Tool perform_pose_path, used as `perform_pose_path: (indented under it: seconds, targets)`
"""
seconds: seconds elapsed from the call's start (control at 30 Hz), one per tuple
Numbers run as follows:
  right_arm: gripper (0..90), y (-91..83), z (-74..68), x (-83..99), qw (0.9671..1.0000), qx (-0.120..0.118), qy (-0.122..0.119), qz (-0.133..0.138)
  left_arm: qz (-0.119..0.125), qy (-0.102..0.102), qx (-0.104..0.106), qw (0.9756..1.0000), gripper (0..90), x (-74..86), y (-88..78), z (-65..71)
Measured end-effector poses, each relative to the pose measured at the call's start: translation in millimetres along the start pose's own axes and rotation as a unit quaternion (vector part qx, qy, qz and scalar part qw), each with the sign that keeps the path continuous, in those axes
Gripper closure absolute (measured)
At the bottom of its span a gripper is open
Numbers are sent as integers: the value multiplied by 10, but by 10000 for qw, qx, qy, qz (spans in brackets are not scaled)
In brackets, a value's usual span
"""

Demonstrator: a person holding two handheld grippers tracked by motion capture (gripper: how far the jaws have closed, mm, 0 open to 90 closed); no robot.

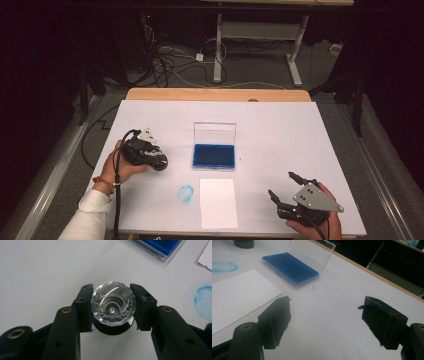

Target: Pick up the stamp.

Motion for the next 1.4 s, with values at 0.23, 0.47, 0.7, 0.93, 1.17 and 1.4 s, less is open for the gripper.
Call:
perform_pose_path:
  seconds: [0.23, 0.47, 0.7, 0.93, 1.17, 1.4]
  targets:
    - [224, -11, 19, -5, 10000, 36, -4, 23, 246, -8, -103, 9996, 544, -4, -60, -12]
    - [224, -8, 32, -9, 10000, 42, 19, 39, 527, -10, -134, 9985, 544, 6, -176, 39]
    - [218, 8, 74, -29, 9999, 70, 51, 77, 765, 39, -171, 9969, 544, -24, -261, 95]
    - [214, 35, 66, -24, 10000, 46, 30, 59, 890, 71, -95, 9960, 544, -37, -324, 158]
    - [212, 61, 62, -47, 10000, 42, 29, 79, 990, 98, -12, 9950, 545, -53, -366, 231]
    - [213, 85, 44, -47, 10000, 3, 9, 56, 1238, 27, -17, 9923, 545, -86, -439, 256]
Point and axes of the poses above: each handheld gripper's, and its own axes: y roughly forward along the jaws, x roughly out of its underside, z roughly to its right, the point moved 10 cm from there along y, roughly forward along the jaws, and after that the axes turned 3 degrees about -y, right-handed, at the moved point
